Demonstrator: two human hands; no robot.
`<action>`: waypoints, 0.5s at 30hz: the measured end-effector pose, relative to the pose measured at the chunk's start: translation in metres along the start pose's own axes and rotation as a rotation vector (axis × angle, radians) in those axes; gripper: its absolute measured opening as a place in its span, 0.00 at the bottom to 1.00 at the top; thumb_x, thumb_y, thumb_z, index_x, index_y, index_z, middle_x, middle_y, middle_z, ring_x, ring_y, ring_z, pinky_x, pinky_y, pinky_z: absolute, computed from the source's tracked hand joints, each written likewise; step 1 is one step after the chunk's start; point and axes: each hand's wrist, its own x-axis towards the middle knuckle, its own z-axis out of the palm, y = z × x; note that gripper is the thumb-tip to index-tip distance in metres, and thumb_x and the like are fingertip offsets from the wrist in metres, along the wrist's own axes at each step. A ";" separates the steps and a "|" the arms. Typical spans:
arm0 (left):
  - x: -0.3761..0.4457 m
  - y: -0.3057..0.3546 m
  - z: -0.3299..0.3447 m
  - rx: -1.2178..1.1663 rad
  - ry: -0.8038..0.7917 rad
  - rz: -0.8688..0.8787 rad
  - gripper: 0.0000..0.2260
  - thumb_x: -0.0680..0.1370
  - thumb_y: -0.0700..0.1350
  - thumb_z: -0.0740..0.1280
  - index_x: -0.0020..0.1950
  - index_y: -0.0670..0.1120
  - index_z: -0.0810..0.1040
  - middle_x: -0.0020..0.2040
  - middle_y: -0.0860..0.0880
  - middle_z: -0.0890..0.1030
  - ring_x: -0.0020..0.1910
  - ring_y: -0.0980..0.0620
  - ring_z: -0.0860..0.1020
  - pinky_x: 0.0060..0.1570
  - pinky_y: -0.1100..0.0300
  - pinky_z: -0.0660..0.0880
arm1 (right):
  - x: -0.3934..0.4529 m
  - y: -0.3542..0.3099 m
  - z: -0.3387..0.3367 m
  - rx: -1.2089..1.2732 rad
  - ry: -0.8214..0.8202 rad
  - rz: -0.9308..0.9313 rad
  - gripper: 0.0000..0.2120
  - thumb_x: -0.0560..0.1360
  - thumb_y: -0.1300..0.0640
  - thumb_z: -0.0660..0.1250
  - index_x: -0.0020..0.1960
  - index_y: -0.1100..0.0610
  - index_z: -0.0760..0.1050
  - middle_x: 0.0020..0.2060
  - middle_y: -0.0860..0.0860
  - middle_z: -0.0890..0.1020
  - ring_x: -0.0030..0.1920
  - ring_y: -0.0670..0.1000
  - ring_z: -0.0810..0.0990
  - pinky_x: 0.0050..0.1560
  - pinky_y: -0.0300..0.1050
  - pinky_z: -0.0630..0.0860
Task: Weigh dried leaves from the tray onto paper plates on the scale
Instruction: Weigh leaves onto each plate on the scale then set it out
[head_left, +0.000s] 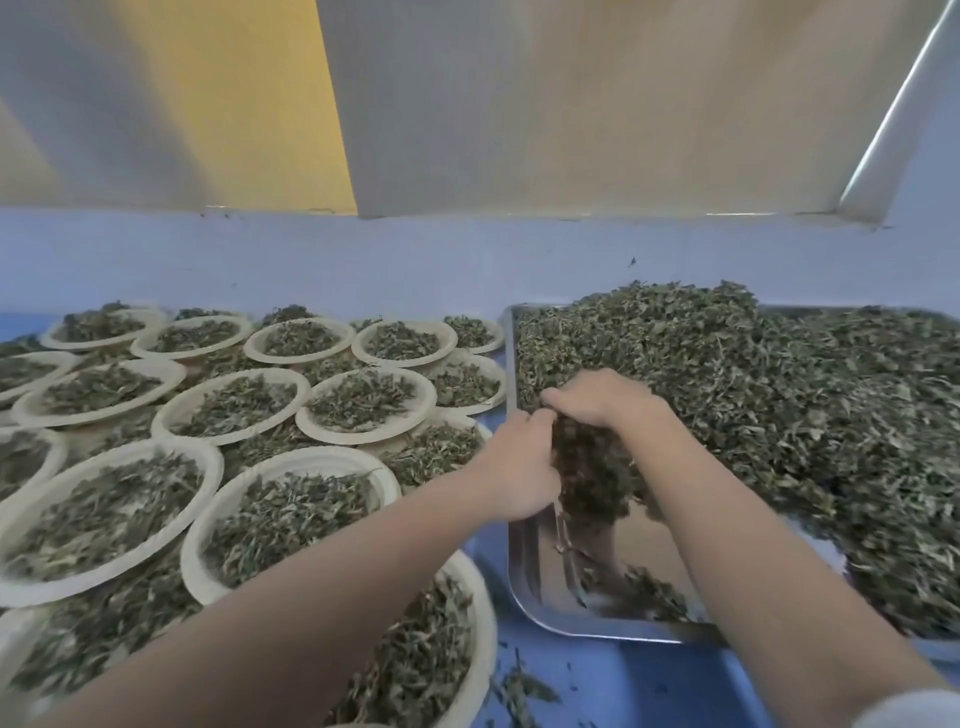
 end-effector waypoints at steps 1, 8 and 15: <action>-0.003 0.000 -0.001 -0.036 0.023 -0.004 0.16 0.74 0.34 0.59 0.62 0.40 0.69 0.55 0.41 0.73 0.55 0.44 0.72 0.52 0.50 0.73 | 0.000 -0.002 -0.005 -0.002 0.008 -0.010 0.30 0.75 0.33 0.47 0.68 0.46 0.72 0.68 0.53 0.73 0.65 0.57 0.72 0.60 0.53 0.71; -0.030 0.003 -0.007 -0.062 0.079 -0.068 0.19 0.74 0.34 0.60 0.66 0.38 0.67 0.61 0.39 0.74 0.54 0.43 0.76 0.50 0.54 0.73 | -0.041 -0.021 0.034 0.090 -0.173 -0.145 0.24 0.82 0.44 0.44 0.75 0.48 0.62 0.75 0.53 0.62 0.73 0.58 0.60 0.72 0.59 0.57; -0.062 0.019 -0.009 -0.094 0.065 -0.103 0.20 0.76 0.36 0.62 0.68 0.40 0.66 0.60 0.41 0.74 0.49 0.48 0.74 0.46 0.57 0.73 | -0.133 0.000 0.005 0.301 -0.325 -0.076 0.30 0.71 0.31 0.61 0.70 0.41 0.69 0.74 0.51 0.64 0.72 0.55 0.63 0.69 0.51 0.59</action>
